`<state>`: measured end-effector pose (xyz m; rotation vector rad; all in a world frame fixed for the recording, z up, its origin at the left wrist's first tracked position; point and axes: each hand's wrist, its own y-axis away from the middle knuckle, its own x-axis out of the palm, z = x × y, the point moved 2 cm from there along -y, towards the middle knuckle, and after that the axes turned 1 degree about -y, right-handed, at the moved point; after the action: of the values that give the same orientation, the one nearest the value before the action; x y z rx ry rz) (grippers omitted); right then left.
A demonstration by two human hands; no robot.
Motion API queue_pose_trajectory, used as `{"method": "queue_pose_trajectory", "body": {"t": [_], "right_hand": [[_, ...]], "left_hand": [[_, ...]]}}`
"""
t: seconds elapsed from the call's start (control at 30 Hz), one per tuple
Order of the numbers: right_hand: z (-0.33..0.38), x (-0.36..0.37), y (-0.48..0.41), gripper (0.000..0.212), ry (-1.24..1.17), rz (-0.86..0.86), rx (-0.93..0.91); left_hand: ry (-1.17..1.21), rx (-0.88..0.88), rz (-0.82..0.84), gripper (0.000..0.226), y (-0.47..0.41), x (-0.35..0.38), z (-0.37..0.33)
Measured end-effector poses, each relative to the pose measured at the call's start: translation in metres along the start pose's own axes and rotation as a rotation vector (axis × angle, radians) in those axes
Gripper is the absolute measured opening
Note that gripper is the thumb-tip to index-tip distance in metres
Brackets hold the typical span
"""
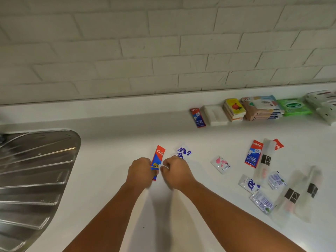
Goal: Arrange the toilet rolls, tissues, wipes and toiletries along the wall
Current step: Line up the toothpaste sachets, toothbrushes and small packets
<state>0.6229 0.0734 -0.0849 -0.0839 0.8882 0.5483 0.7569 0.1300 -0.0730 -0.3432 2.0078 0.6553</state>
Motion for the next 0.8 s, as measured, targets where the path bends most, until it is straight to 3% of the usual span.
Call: {"method": "queue_pose_trajectory", "body": {"t": [0.13, 0.27, 0.43, 0.53, 0.63, 0.8], "right_hand": [[-0.001, -0.012, -0.005, 0.022, -0.201, 0.028, 0.08], [-0.006, -0.033, -0.017, 0.024, -0.602, 0.008, 0.229], [-0.017, -0.066, -0.045, 0.027, -0.682, -0.096, 0.241], [-0.027, -0.085, -0.066, 0.022, -0.56, -0.158, 0.18], [-0.049, -0.1, -0.083, 0.024, -0.177, -0.247, 0.072], [-0.087, -0.108, -0.1, 0.043, 0.227, -0.243, -0.008]], "left_hand": [[0.247, 0.074, -0.049, 0.011, -0.005, -0.001, -0.003], [0.538, 0.126, -0.038, 0.011, -0.013, -0.003, -0.02], [0.796, 0.061, -0.022, 0.012, -0.04, -0.006, -0.055], [0.811, 0.05, -0.001, 0.019, -0.065, -0.005, -0.081], [0.766, 0.052, 0.01, 0.009, -0.095, -0.002, -0.107], [0.642, 0.038, 0.021, 0.014, -0.139, 0.008, -0.136]]}}
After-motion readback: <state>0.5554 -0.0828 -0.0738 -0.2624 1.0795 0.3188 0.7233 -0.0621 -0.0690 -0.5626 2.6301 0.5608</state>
